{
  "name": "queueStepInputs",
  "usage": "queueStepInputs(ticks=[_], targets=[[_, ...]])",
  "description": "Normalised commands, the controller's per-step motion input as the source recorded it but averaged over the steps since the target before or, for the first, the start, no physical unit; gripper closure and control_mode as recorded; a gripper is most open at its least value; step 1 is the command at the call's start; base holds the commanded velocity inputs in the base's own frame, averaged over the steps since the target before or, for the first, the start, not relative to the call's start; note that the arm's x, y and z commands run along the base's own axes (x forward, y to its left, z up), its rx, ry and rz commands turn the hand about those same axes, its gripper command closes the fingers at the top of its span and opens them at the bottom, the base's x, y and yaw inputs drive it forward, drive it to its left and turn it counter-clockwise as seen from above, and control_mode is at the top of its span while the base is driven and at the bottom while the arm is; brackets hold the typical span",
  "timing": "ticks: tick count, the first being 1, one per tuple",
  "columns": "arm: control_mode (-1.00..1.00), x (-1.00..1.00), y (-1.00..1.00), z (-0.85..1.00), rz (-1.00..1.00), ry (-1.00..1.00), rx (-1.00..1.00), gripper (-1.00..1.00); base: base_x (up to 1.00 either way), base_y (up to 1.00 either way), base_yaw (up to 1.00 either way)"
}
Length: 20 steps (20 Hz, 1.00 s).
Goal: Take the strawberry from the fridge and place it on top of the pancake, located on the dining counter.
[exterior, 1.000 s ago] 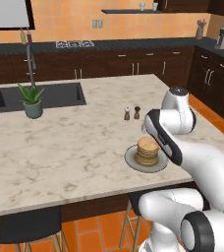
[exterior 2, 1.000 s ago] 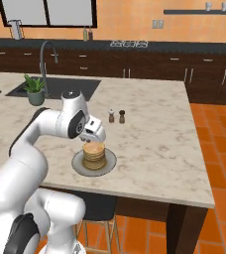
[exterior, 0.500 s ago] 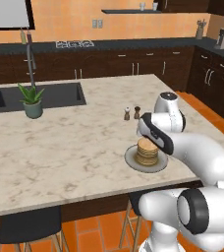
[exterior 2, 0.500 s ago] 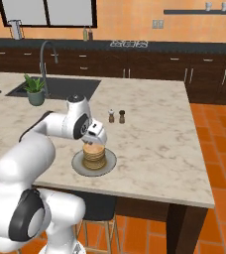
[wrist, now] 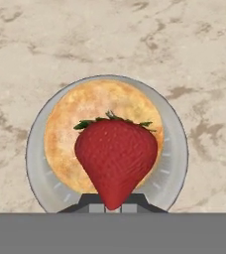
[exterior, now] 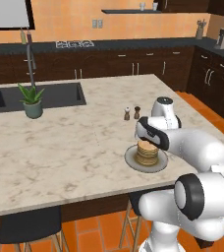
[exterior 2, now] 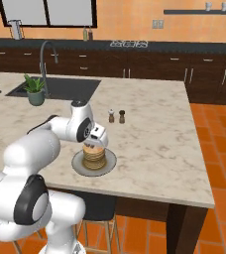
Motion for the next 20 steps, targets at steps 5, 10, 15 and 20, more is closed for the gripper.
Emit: queueStepInputs(ticks=[5,10,15,20], targets=[[-1.00,0.05,0.00,-0.22,0.00,0.04,0.00,1.00,0.00,0.00,0.00],[-1.00,0.09,0.00,-0.28,0.00,0.06,0.00,1.00,0.00,0.00,0.00],[-1.00,0.11,0.00,-0.21,0.00,0.06,0.00,1.00,0.00,0.00,0.00],[-1.00,0.02,0.00,-0.09,0.00,0.04,0.00,-1.00,0.00,0.00,0.00]])
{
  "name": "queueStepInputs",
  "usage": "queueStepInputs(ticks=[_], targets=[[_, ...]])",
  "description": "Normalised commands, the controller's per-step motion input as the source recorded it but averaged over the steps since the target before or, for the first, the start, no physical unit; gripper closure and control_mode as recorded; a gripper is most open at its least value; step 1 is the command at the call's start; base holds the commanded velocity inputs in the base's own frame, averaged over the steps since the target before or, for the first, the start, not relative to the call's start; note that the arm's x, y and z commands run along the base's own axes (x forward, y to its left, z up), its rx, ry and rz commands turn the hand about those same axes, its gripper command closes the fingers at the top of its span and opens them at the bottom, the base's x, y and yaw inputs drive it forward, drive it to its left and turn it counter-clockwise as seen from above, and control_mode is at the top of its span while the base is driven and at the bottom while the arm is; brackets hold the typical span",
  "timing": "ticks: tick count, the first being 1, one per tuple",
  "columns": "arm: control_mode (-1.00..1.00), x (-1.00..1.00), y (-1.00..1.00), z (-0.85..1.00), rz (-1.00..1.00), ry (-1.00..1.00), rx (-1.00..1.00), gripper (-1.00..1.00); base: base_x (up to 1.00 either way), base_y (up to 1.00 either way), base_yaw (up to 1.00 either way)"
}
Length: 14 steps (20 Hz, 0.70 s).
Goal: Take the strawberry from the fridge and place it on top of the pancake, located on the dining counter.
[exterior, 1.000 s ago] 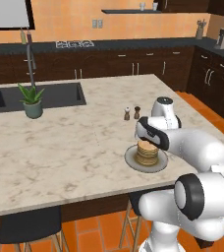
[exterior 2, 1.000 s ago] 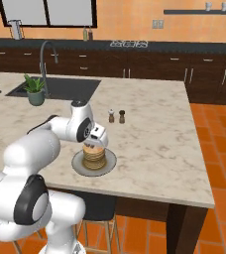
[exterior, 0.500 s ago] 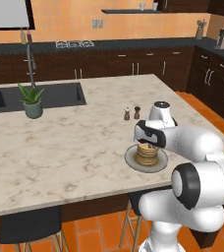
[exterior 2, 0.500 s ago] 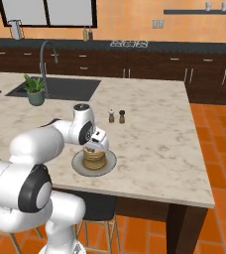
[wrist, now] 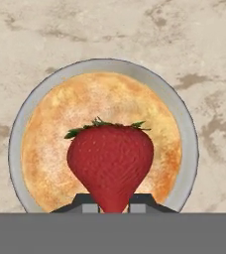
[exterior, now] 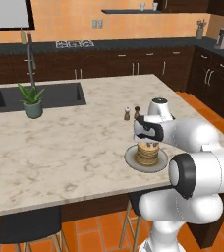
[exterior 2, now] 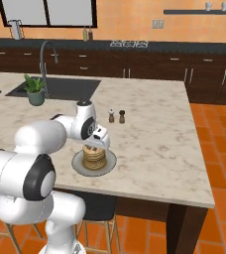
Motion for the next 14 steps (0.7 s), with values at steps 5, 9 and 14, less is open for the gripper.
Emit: queueStepInputs(ticks=[5,9,14], targets=[[-1.00,-0.02,0.00,0.00,0.00,0.00,0.00,-1.00,0.00,0.00,0.00],[-1.00,-0.21,-0.01,0.10,0.00,0.00,0.01,-1.00,0.00,0.00,0.00],[-1.00,-0.33,-0.07,0.49,0.00,0.00,0.06,-1.00,0.00,0.00,0.00]])
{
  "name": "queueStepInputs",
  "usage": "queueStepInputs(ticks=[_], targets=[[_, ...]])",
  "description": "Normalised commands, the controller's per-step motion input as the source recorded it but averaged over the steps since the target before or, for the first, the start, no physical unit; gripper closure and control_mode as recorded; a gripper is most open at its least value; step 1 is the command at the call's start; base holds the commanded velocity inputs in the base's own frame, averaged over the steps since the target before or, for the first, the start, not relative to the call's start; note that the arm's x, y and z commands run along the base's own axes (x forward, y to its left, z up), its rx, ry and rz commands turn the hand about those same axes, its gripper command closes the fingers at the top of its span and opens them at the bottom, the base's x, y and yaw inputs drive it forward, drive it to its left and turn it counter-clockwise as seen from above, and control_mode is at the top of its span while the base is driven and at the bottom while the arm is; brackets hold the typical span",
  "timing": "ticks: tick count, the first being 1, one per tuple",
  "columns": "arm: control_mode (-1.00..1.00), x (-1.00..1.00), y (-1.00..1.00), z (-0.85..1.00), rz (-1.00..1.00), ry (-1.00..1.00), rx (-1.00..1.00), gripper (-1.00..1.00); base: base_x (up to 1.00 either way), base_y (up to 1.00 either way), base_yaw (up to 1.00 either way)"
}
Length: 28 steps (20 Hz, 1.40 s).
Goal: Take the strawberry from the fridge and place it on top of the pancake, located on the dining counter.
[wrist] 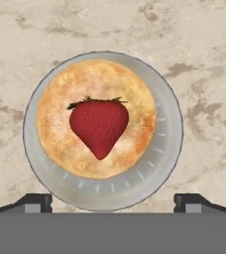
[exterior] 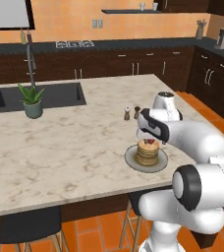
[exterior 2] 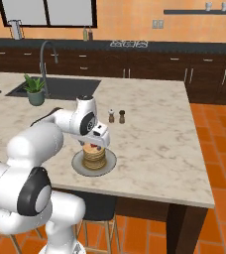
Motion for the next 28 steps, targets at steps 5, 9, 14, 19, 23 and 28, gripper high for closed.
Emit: queueStepInputs(ticks=[5,9,14,19,23,28], targets=[[-1.00,-0.18,0.00,0.67,-0.01,0.00,0.07,-1.00,0.00,0.00,0.00],[-1.00,-0.12,0.00,0.73,-0.03,0.00,0.04,-1.00,0.00,0.00,0.00],[-1.00,-0.21,0.00,0.36,-0.04,0.00,0.01,-1.00,0.00,0.00,0.00],[-1.00,-0.34,0.02,-0.19,0.00,-0.01,-0.01,-1.00,0.00,0.00,0.00],[-1.00,-0.78,-0.03,0.19,0.00,-0.12,0.00,-1.00,0.00,0.00,0.00],[-1.00,-0.51,0.00,0.68,0.00,-0.05,0.00,-1.00,0.00,0.00,0.00]])
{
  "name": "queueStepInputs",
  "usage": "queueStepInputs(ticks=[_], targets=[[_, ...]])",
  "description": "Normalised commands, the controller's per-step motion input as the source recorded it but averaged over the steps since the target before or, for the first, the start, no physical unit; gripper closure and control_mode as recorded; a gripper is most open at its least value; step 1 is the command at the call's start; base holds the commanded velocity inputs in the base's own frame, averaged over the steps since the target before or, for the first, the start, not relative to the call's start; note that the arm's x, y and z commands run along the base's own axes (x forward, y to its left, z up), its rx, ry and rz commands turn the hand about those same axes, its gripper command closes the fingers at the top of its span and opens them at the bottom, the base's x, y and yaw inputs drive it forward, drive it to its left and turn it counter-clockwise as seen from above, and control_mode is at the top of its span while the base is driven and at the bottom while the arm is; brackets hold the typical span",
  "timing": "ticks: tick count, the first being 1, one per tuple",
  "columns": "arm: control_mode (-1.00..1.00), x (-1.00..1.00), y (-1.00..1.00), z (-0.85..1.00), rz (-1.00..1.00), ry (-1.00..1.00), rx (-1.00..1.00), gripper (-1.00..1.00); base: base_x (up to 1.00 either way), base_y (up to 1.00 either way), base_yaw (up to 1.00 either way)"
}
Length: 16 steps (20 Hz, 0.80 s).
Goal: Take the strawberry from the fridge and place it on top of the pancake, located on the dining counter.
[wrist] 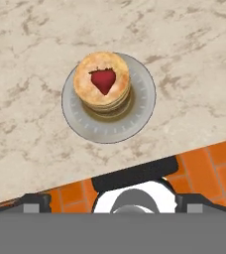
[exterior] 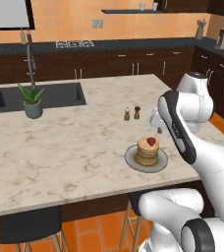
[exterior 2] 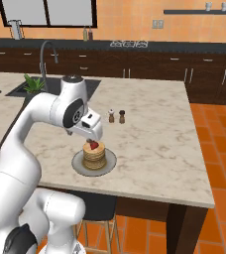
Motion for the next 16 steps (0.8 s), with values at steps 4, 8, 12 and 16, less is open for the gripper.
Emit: queueStepInputs(ticks=[4,8,12,16], targets=[[-1.00,-0.16,0.00,0.69,-0.01,0.00,0.00,-1.00,0.00,0.00,0.00],[-1.00,-0.01,0.00,0.29,0.00,0.00,0.00,-1.00,0.00,0.00,0.00],[-1.00,-0.30,0.00,0.00,0.00,-0.01,0.00,-1.00,0.00,0.00,0.00],[-1.00,-0.39,0.00,0.00,0.00,-0.02,0.00,-1.00,0.00,0.00,0.00]])
